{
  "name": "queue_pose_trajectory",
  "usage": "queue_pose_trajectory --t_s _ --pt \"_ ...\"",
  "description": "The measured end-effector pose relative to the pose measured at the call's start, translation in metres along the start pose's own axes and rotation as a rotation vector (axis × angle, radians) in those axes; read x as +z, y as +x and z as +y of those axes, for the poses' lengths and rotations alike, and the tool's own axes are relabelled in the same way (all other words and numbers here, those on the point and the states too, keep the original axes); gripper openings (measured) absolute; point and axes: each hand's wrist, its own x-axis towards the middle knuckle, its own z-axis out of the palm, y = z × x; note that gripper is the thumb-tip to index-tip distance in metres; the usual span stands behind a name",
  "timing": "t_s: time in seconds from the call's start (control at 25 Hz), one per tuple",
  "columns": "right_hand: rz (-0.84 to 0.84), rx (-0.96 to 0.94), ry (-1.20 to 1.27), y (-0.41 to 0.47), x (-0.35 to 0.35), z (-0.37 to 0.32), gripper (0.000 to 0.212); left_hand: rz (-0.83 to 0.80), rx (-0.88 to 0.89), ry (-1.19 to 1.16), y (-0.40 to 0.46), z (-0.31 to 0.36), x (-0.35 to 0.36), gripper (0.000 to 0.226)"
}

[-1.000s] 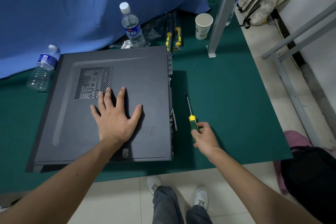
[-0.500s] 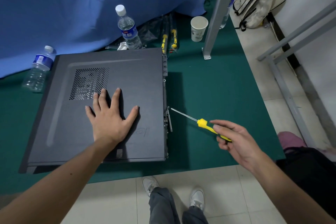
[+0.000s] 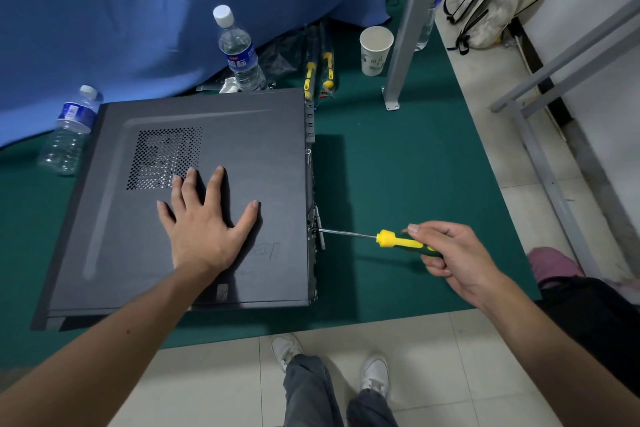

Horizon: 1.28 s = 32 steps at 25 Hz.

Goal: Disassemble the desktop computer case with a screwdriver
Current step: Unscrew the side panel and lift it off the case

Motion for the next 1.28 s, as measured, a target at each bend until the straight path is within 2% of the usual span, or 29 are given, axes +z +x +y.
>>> queue_pose_trajectory --t_s 0.36,0.56,0.72,0.84,0.92,1.08,1.12,1.2,1.24,1.28 --pt "-0.059 -0.007 -0.032 0.005 -0.006 -0.001 0.041 -0.002 0.000 0.003 -0.001 0.000 0.000 0.087" --pt "-0.149 -0.093 -0.331 0.021 -0.013 -0.038 0.033 0.002 0.003 0.005 0.000 0.000 0.001 0.086" --pt "-0.178 0.095 -0.286 0.032 -0.010 -0.047 0.041 0.009 0.006 -0.004 0.000 0.000 0.000 0.086" --pt "-0.178 0.238 -0.413 0.028 -0.009 -0.039 0.046 0.010 0.006 0.005 0.000 0.000 0.000 0.085" --pt "-0.162 0.174 -0.398 0.026 -0.011 -0.035 0.042 0.008 0.008 0.010 0.000 0.000 0.000 0.085" --pt "-0.129 -0.182 -0.420 0.026 -0.012 -0.037 0.017 0.008 0.005 0.009 0.000 0.000 0.000 0.086" --pt "-0.115 -0.205 -0.347 0.027 -0.013 -0.036 0.017 0.007 0.005 0.008 0.000 0.000 0.000 0.086" --pt "-0.095 -0.079 -0.145 0.024 -0.009 -0.035 0.019 0.007 0.003 0.004 0.000 0.001 -0.001 0.085" --pt "-0.087 0.017 -0.214 0.022 -0.006 -0.036 0.032 0.008 0.002 0.004 0.000 0.001 -0.001 0.085" --pt "-0.084 0.092 -0.399 0.021 -0.004 -0.038 0.045 0.009 0.002 0.004 0.001 0.001 0.000 0.085"
